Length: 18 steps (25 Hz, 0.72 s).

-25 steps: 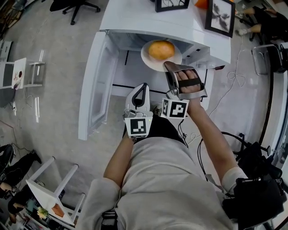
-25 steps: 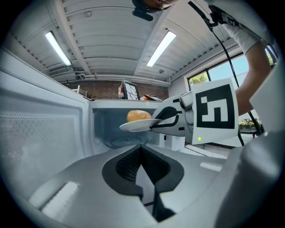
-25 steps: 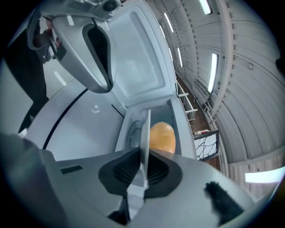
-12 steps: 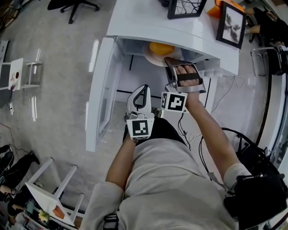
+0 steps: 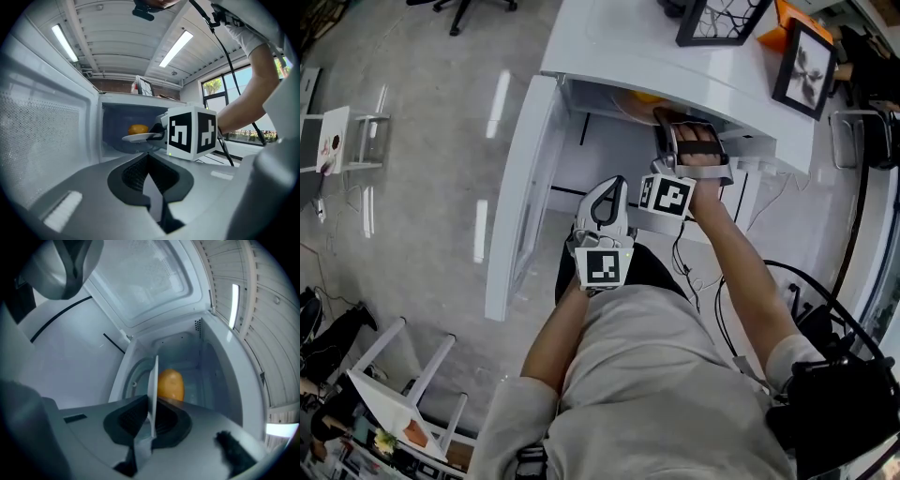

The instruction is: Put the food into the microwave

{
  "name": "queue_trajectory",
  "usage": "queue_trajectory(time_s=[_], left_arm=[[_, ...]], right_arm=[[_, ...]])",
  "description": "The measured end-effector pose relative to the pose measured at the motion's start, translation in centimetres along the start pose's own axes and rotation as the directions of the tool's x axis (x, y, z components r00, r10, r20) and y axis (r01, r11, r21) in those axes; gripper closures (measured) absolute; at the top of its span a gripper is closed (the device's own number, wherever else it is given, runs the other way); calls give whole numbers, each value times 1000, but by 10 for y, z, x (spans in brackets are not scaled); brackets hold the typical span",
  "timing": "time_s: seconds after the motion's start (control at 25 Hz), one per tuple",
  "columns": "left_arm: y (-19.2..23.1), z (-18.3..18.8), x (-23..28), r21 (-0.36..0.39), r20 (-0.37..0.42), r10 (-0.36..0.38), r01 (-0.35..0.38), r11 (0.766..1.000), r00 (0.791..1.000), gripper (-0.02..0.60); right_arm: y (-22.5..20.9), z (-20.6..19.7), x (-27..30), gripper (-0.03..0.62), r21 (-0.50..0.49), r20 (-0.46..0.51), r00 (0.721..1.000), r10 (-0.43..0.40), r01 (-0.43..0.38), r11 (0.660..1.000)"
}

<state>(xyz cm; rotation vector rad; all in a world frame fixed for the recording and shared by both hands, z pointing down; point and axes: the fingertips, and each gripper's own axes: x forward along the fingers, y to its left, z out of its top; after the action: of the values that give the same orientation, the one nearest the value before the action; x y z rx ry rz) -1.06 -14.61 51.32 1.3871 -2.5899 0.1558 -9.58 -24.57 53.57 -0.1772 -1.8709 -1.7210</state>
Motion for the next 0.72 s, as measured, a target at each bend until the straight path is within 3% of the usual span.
queue_trajectory(time_s=[0.52, 0.72], left_arm=[[12, -12, 10, -35, -35, 16, -17, 999, 999, 574], [11, -11, 15, -13, -30, 2, -2, 1000, 1000, 574]], right_arm=[[-6, -15, 39, 566, -7, -70, 998, 3, -4, 1000], [-9, -17, 53, 566, -12, -96, 995, 1, -2, 1000]])
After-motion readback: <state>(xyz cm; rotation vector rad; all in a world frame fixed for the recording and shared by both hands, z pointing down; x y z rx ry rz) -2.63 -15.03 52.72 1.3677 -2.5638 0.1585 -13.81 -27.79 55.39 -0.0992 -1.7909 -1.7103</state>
